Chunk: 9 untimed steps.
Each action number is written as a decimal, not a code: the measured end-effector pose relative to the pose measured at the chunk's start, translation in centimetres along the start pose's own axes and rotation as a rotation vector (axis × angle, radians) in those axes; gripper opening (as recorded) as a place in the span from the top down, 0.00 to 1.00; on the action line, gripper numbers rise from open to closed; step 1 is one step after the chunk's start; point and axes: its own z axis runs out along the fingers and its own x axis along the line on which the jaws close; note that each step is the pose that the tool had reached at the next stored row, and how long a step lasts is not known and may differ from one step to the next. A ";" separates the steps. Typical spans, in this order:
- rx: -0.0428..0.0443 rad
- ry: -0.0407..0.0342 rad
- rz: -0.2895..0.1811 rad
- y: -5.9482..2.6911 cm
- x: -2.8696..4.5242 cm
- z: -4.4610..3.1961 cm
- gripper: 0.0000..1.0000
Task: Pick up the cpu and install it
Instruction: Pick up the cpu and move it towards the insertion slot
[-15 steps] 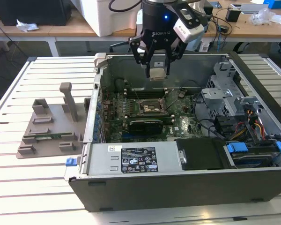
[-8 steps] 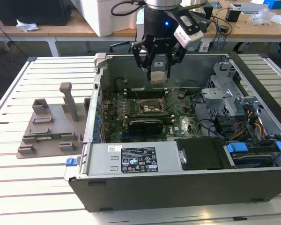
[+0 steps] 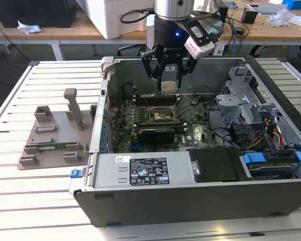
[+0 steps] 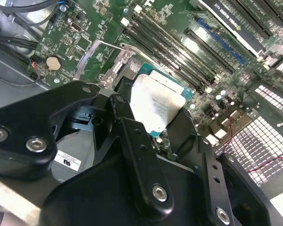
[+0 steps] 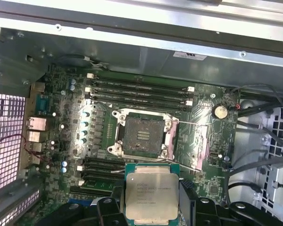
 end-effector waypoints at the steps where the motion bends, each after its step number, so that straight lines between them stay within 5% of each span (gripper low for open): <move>1: 0.0003 0.0001 0.000 0.13 -0.03 0.06 0.45; 9: 0.0009 0.0001 0.000 0.65 -0.10 0.93 0.45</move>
